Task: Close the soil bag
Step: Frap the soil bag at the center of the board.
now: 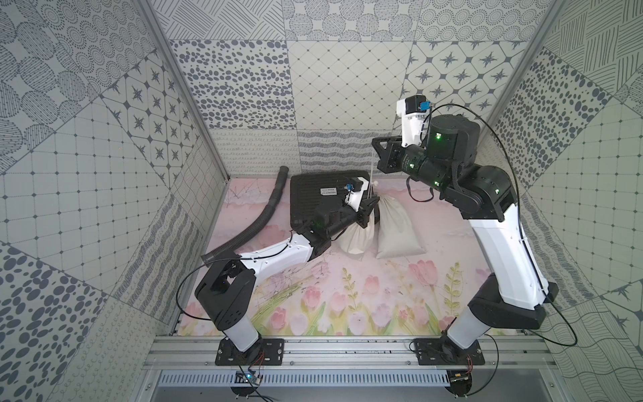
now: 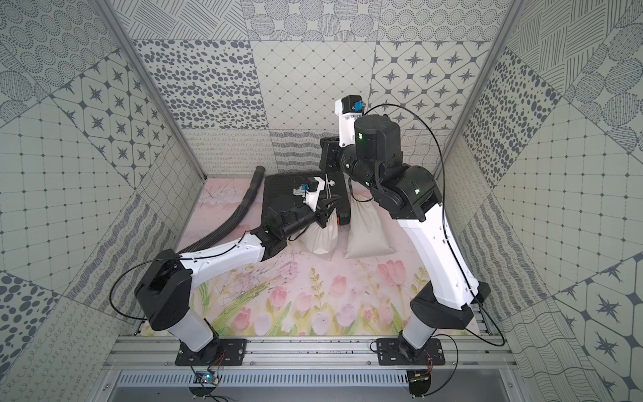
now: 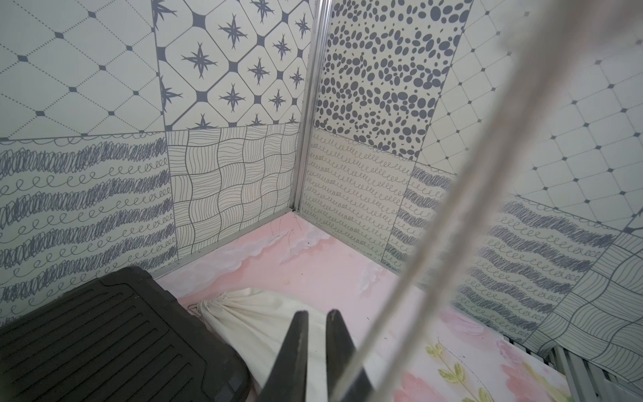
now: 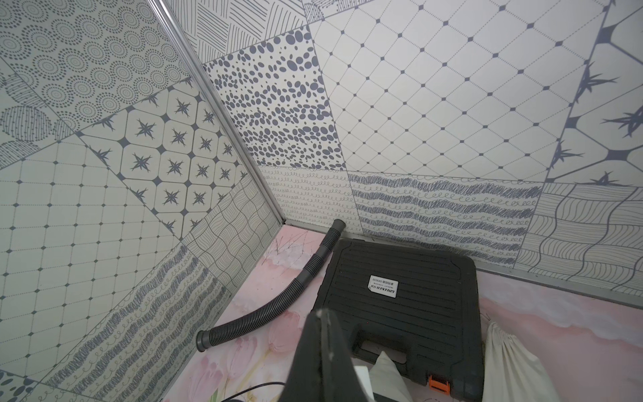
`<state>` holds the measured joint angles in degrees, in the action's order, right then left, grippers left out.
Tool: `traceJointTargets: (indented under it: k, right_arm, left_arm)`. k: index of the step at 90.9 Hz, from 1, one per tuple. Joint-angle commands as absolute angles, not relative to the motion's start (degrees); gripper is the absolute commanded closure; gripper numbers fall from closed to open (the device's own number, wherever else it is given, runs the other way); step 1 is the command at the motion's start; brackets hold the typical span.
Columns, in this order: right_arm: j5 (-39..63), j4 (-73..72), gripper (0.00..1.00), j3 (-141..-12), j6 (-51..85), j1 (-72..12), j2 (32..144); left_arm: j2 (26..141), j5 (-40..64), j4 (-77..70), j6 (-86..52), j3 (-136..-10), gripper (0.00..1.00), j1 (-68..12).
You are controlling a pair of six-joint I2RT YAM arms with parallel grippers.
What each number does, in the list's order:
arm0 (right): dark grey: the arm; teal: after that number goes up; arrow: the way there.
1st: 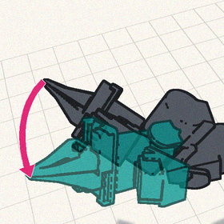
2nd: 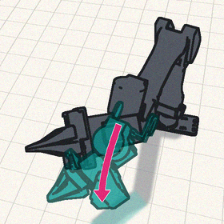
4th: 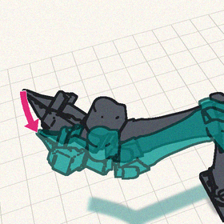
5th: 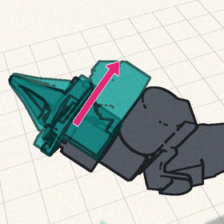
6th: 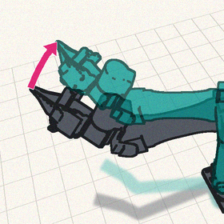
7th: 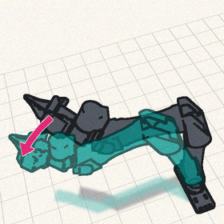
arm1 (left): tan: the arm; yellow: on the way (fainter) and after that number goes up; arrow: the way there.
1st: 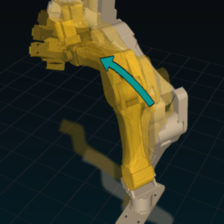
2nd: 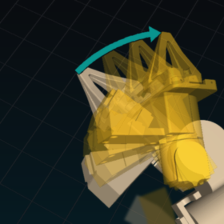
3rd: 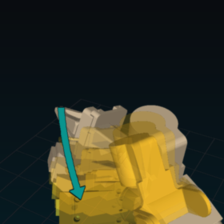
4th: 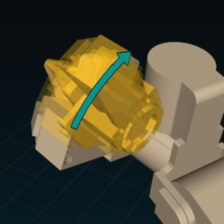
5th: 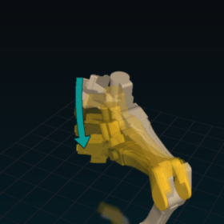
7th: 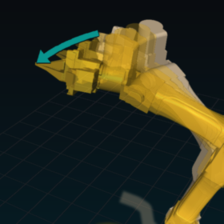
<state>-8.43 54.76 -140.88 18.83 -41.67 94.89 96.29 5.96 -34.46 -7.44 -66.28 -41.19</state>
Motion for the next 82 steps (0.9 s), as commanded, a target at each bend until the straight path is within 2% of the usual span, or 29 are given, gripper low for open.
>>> traceJointTargets:
  k: [1,14,22,26,33,38,45,59,71,82]
  right_arm:
    - [-6.8,22.8,1.00,-148.6,18.5,-40.4,89.9]
    - [-6.4,22.8,1.00,-147.1,19.4,-39.4,89.3]
    - [-6.7,22.8,1.00,-144.1,19.7,-38.5,88.4]
    - [-6.8,22.7,1.00,-141.9,19.6,-37.7,87.9]
    - [-6.5,22.3,1.00,-137.9,18.4,-36.1,87.3]
    - [-6.7,21.8,1.00,-135.3,17.3,-34.6,87.4]
    - [-7.3,21.1,1.00,-131.9,16.5,-31.9,87.9]
    - [-9.1,20.9,1.00,-123.7,17.9,-27.0,89.9]
    - [-11.4,19.5,1.00,-110.3,18.9,-24.3,90.3]
    - [-11.1,18.0,1.00,-99.4,21.1,-21.4,90.9]
  left_arm:
    - [99.0,3.4,1.4,-5.7,-64.2,0.86,-41.4]
    - [99.0,3.7,1.1,-5.2,-62.6,0.97,-41.3]
    - [98.8,4.3,1.8,-5.3,-63.4,0.96,-41.4]
    - [98.1,4.8,2.3,-5.6,-64.4,0.86,-41.3]
    - [95.5,6.2,2.9,-5.8,-66.3,0.53,-41.4]
    - [92.9,8.1,3.9,-5.5,-67.7,0.34,-41.4]
    - [88.8,11.1,7.0,-4.8,-68.6,0.19,-41.4]
    - [74.1,12.2,12.6,-6.6,-62.6,0.05,-41.2]
    - [60.2,6.5,15.1,-10.4,-54.9,0.04,-39.5]
    - [55.1,-0.2,22.2,-11.7,-53.3,0.04,-38.0]
